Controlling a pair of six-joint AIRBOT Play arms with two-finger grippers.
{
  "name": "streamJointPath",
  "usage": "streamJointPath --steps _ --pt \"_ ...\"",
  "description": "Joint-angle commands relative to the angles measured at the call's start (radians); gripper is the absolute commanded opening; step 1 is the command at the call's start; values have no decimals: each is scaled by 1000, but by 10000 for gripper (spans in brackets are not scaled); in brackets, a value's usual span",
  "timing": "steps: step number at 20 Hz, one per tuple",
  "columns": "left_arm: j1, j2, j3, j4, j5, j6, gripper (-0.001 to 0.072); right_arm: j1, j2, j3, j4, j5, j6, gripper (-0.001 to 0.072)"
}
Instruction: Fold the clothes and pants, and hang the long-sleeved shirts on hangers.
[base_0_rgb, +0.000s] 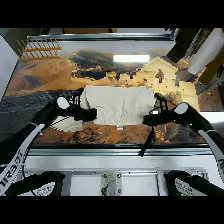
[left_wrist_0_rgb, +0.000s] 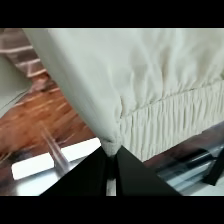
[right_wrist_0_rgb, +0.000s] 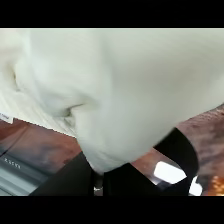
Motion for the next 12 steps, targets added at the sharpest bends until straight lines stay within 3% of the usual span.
streamJointPath --steps 1,5,9,12 --pt "28 172 150 -9 -105 2 17 -19 156 248 -258 164 102 13" --pt "-14 394 472 -27 -50 -3 17 -18 308 651 -313 216 171 13" --pt "-159 518 711 -24 130 -10 17 -18 409 949 -186 145 174 13" --pt "-312 556 821 -20 241 -8 16 -18 470 1049 -92 71 173 12"
